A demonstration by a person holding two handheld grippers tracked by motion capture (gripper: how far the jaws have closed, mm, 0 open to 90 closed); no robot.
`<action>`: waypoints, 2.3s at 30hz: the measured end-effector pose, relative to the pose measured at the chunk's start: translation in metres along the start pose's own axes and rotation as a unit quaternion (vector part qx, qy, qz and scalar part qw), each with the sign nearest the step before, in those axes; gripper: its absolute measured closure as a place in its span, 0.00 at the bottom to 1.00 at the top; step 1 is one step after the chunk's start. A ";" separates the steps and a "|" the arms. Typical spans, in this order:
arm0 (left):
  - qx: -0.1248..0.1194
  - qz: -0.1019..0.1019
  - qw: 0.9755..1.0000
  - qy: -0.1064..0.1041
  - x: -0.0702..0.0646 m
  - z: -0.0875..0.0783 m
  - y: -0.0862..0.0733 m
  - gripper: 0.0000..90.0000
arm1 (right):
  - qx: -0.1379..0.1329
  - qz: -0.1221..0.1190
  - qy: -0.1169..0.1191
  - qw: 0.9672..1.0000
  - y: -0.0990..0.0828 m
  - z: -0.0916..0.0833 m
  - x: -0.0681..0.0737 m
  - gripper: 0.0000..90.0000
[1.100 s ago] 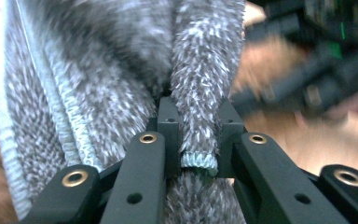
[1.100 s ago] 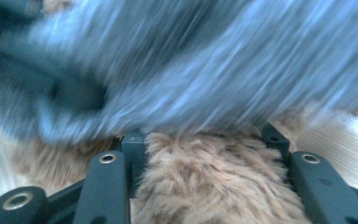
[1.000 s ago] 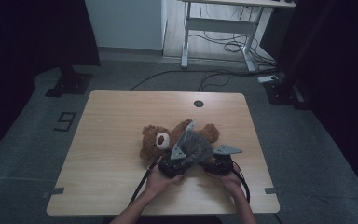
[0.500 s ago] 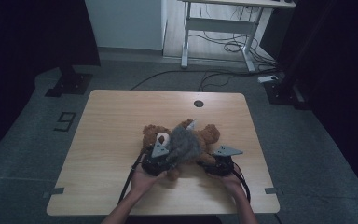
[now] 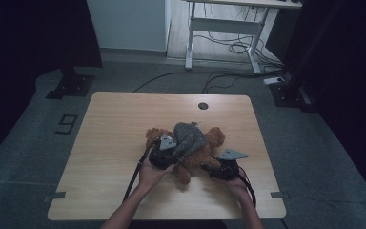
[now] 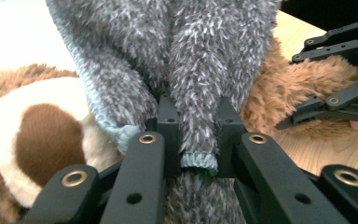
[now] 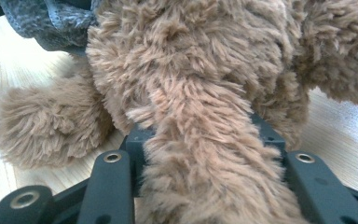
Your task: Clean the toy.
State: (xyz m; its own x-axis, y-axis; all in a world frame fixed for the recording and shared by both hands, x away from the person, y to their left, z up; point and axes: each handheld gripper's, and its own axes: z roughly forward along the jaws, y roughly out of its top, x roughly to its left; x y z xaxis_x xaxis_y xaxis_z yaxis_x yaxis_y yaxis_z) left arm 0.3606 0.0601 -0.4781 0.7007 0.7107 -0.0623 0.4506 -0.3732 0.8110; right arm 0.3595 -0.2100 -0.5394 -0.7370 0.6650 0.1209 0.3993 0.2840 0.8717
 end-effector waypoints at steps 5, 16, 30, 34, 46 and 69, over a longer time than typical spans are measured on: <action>0.006 0.006 1.000 0.000 0.004 -0.008 -0.010 0.86 | 0.002 0.001 0.003 1.000 0.000 0.000 0.000 0.60; 0.021 0.009 1.000 -0.006 0.005 -0.018 -0.035 0.86 | 0.006 0.001 0.008 1.000 -0.002 0.001 0.000 0.60; 0.062 -0.020 0.998 -0.005 0.024 -0.028 -0.070 0.86 | 0.006 0.002 0.010 1.000 -0.002 0.001 0.000 0.61; 0.040 -0.031 0.999 0.004 0.035 -0.047 -0.072 0.86 | 0.006 0.001 0.011 1.000 -0.002 0.002 0.000 0.61; -0.045 -0.048 0.995 0.074 0.064 -0.086 -0.029 0.86 | 0.004 0.003 0.010 1.000 -0.003 0.002 -0.001 0.61; 0.071 -0.114 0.986 0.097 0.103 -0.032 -0.074 0.86 | 0.007 -0.001 0.013 1.000 -0.003 0.003 -0.002 0.62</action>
State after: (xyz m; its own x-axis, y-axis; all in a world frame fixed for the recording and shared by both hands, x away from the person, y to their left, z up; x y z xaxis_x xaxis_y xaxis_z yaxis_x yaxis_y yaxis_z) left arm 0.3820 0.1798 -0.5262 0.4601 0.8810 -0.1098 0.6664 -0.2610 0.6984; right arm 0.3612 -0.2098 -0.5442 -0.7514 0.6465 0.1321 0.4053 0.2942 0.8656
